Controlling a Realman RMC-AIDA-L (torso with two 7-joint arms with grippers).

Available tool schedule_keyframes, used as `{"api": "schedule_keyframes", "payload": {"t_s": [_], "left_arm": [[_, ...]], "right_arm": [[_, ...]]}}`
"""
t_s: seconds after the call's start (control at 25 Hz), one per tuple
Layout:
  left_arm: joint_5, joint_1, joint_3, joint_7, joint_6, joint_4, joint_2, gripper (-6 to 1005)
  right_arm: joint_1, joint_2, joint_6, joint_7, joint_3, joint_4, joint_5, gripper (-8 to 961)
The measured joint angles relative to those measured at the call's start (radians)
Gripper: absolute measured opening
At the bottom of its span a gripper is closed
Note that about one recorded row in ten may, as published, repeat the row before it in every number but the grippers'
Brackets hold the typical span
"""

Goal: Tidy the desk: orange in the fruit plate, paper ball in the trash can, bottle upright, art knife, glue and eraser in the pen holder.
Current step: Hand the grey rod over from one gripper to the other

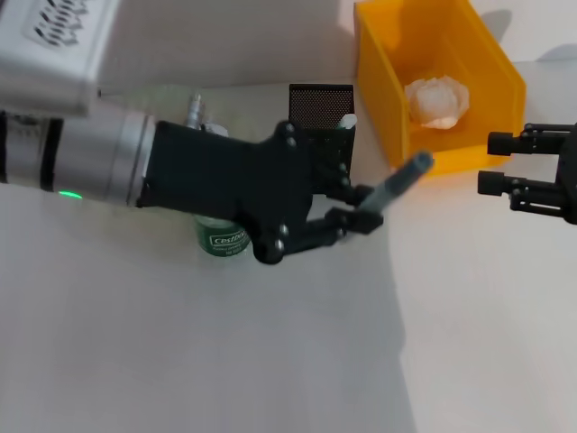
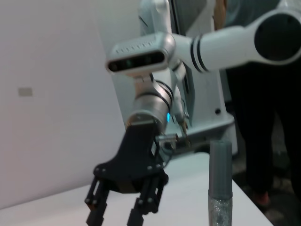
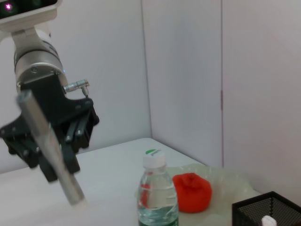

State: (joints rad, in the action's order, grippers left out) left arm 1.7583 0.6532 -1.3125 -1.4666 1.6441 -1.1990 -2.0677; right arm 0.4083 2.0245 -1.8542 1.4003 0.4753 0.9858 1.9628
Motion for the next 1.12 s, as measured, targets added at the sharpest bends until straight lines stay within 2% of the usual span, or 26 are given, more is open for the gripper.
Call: {"api": "schedule_keyframes", "payload": {"t_s": [0.04,0.08,0.12,0.28,0.32,0.4,0.44,1.12], "left_arm": [[0.000,0.000,0.000,0.000,0.000,0.000,0.000,146],[-0.081,0.000,0.051,-0.017,0.006,0.080,0.002,146],[-0.112,-0.003,0.061,-0.034,0.007,0.102,0.000,146],[-0.159,-0.016,0.068,-0.050,0.009,0.121,-0.002,146],[-0.209,-0.030,0.069,-0.056,0.010,0.140,-0.002,146],[-0.209,-0.030,0.069,-0.056,0.010,0.140,-0.002,141],[-0.289,-0.047,0.094,-0.082,0.012,0.196,0.002,139],[-0.317,-0.035,0.110,-0.165,0.026,0.256,-0.001,139]], "right_arm": [[0.000,-0.003,0.001,-0.001,-0.001,-0.003,0.000,545],[0.000,-0.006,0.003,-0.005,-0.004,-0.003,0.000,545],[0.000,-0.006,0.003,-0.005,-0.004,-0.003,0.000,545],[0.002,-0.008,0.009,-0.020,-0.009,-0.004,-0.001,545],[0.002,-0.008,0.009,-0.028,-0.009,-0.005,-0.001,545],[0.003,-0.008,0.009,-0.032,-0.009,-0.005,-0.001,545],[0.004,-0.008,0.008,-0.035,-0.009,-0.005,-0.001,545],[-0.010,0.003,-0.015,-0.132,-0.013,-0.005,-0.001,545]]}}
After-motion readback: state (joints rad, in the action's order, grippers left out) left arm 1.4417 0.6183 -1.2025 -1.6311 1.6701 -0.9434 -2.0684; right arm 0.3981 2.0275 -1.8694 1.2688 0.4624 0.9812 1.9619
